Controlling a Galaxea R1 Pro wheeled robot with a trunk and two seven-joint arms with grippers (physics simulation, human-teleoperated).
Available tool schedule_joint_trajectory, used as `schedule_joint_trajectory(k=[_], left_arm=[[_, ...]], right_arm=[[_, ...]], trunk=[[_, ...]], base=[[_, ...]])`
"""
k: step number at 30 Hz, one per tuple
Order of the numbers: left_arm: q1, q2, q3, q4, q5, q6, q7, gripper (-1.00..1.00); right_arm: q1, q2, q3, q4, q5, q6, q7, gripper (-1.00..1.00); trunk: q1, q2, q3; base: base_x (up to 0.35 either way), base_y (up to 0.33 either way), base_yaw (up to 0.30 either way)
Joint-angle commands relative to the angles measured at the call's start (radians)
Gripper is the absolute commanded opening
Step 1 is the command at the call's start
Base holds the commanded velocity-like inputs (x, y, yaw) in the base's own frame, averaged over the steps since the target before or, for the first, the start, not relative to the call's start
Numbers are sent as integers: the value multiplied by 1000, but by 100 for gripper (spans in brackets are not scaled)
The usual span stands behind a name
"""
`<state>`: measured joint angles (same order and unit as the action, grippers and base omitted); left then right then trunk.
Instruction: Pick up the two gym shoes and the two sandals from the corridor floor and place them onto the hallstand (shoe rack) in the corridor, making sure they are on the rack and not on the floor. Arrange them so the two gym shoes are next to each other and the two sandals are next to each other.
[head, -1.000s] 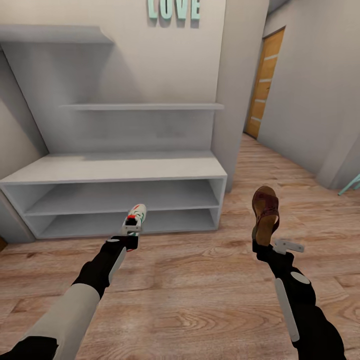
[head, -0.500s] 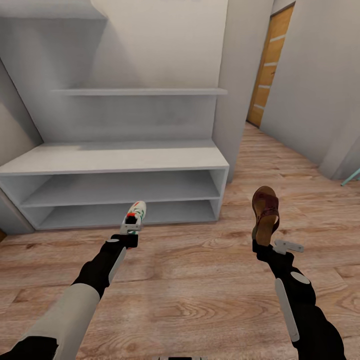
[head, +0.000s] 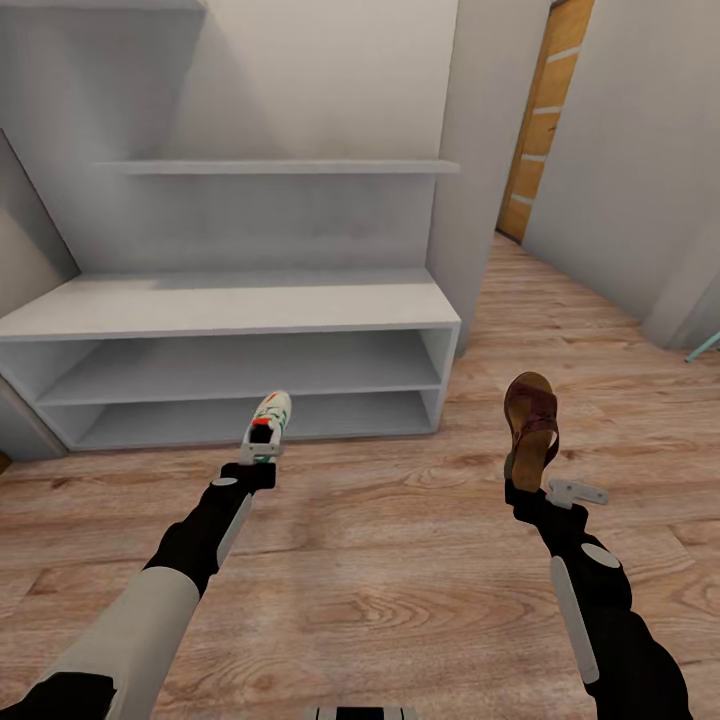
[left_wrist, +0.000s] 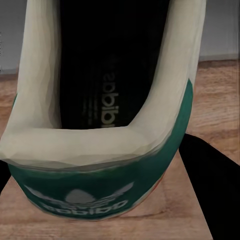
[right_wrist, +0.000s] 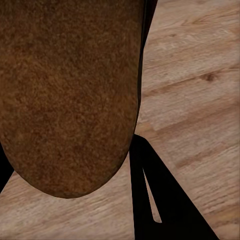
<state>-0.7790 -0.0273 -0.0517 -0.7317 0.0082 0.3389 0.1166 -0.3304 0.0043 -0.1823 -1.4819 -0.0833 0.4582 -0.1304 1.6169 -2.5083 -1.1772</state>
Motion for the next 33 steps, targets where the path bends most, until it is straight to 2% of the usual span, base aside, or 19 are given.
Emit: schedule_joint_trajectory(k=[1,5,13,15,18,19,20,21,22,23,25,26,27,28,29,31,33], left_arm=[[0,1,-3,-2,1,2,6,-100],[0,0,-2,-2,1,-24,7,-100],[0,0,19,-2,1,-32,8,-100],[0,0,20,-2,1,-32,8,-100],[0,0,21,-2,1,-32,8,-100],[0,0,21,-2,1,-32,8,-100],[0,0,21,-2,1,-32,8,-100],[0,0,21,-2,1,-32,8,-100],[0,0,21,-2,1,-32,8,-100],[0,0,21,-2,1,-32,8,-100],[0,0,21,-2,1,-32,8,-100],[0,0,21,-2,1,-32,8,-100],[0,0,21,-2,1,-31,8,-100],[0,0,21,-2,1,-32,8,-100],[0,0,21,-2,1,-31,8,-100],[0,0,21,-2,1,-31,8,-100],[0,-1,21,-2,1,-31,8,-100]], right_arm=[[0,0,0,-1,-12,5,-8,-100],[0,1,0,-1,-12,5,-8,-100],[0,0,-8,-4,-12,5,-8,-100],[0,-2,-27,-9,-12,8,-8,-100],[0,-4,-144,-13,-12,34,-7,-100],[0,-5,-216,-13,-12,52,-6,-100],[0,-6,-254,-13,-13,60,-5,-100],[0,-9,-331,-13,-13,76,-4,-100],[0,-12,-368,-13,-13,83,-4,-100],[0,-46,-492,-12,-15,98,-2,-100],[0,-111,-562,-11,-17,112,-2,-100],[0,-150,-581,-11,-19,133,-1,-100],[0,-169,-587,-11,-20,149,-1,-100],[0,-204,-598,-10,-22,193,-1,-100],[-1,-244,-607,-9,-23,275,-1,-100],[0,-271,-613,-9,-22,363,-2,-100],[0,-280,-615,-10,-22,396,-2,-100]], trunk=[[0,0,-1],[0,0,-1],[0,0,-1],[0,0,-1],[0,0,-1],[0,0,-1],[0,0,-1],[0,0,-1],[0,0,-1],[0,0,-1],[0,0,-1],[0,0,-1],[0,0,-1],[0,0,-1],[0,0,-1],[0,0,-1],[0,0,-1]], base=[[0,0,0],[24,5,0],[169,105,0],[53,29,0],[19,10,0],[9,5,0],[7,4,0],[4,2,0],[4,2,0],[1,1,0],[0,0,0],[0,0,0],[0,0,0],[0,0,0],[0,0,0],[0,0,0],[0,0,0]])
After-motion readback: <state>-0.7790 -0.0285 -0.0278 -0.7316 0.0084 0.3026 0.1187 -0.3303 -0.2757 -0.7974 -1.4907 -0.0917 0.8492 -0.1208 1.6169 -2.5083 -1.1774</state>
